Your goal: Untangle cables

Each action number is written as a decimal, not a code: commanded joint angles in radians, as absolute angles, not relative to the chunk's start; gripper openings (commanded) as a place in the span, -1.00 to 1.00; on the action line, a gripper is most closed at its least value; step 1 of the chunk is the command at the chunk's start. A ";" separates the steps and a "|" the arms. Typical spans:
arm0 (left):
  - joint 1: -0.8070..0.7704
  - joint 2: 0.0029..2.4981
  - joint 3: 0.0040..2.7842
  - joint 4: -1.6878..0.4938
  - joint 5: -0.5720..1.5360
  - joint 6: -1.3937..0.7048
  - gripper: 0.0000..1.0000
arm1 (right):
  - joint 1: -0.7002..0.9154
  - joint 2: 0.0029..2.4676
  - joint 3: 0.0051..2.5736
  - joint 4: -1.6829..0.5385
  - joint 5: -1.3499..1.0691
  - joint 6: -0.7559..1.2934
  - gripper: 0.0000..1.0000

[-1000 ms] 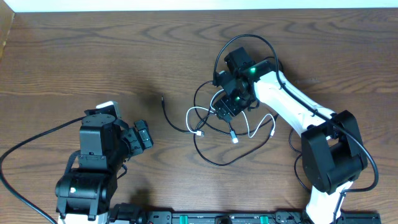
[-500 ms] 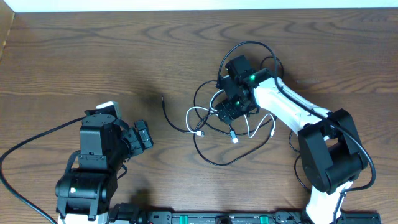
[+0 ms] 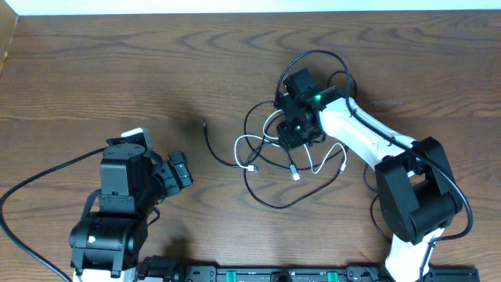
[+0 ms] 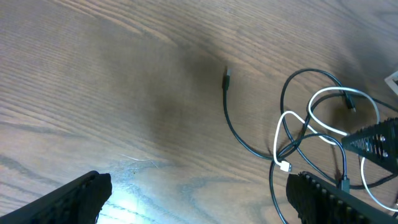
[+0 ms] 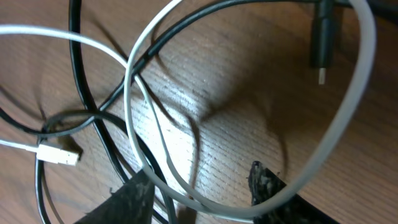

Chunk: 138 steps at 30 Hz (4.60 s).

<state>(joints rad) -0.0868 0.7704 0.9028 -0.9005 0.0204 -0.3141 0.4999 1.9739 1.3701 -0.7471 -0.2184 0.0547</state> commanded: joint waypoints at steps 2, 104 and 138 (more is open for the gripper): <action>-0.083 0.771 0.920 -0.909 0.019 -0.308 0.92 | 0.525 1.982 1.364 -0.725 -0.216 0.101 -0.21; -0.083 0.828 0.920 -0.965 0.126 -0.259 1.00 | -0.817 1.941 1.534 -0.677 -0.759 0.421 0.99; -0.083 0.829 0.920 -0.972 0.132 -0.221 1.00 | -0.051 1.942 1.459 -1.126 0.027 -0.233 0.79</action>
